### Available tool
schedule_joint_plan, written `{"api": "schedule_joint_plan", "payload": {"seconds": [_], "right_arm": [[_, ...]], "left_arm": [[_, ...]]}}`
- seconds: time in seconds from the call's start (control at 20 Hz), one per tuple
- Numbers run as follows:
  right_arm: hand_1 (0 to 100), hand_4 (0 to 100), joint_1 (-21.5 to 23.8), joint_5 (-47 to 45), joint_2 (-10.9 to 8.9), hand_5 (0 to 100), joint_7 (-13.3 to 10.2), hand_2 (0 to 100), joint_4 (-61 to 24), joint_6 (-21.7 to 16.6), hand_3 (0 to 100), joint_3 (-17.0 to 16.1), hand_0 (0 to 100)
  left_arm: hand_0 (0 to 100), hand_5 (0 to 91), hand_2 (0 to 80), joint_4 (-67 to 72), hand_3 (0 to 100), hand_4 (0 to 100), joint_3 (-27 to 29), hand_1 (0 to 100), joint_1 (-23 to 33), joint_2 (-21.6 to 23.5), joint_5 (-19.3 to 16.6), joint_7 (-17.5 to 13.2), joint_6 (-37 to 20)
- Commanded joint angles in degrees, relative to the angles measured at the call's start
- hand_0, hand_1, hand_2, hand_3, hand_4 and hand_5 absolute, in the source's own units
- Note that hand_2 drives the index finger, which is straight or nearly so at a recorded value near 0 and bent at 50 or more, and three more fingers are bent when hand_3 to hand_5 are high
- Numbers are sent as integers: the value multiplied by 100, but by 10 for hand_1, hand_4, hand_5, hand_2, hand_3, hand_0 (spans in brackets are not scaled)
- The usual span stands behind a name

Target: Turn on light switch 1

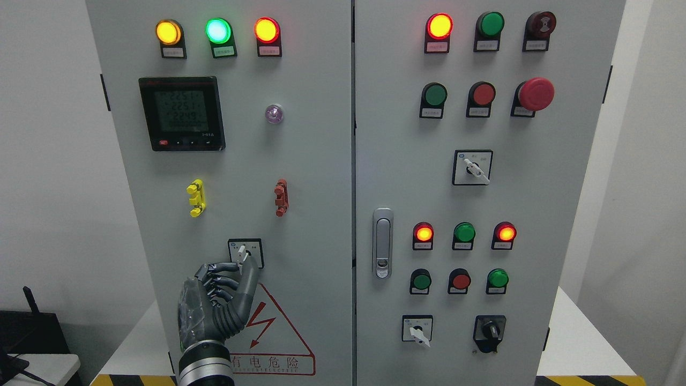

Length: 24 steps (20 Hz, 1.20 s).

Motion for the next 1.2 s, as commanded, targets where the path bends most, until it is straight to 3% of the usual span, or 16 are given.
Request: {"api": "schedule_joint_plan", "payload": {"seconds": [0.0,1.15], "right_arm": [[389,0,3,-140,-7,0,-3,0,0,-5,0,97,120],[389,0,-6,-140,2,0,-3,0,0,-5,0,97,120]], "left_arm": [[210,884,486,9,770,848,-34,440,-48,-1,15,1,34],[284,883,494,53,780,853,-25,345,-145,-1,15,1,209]]}}
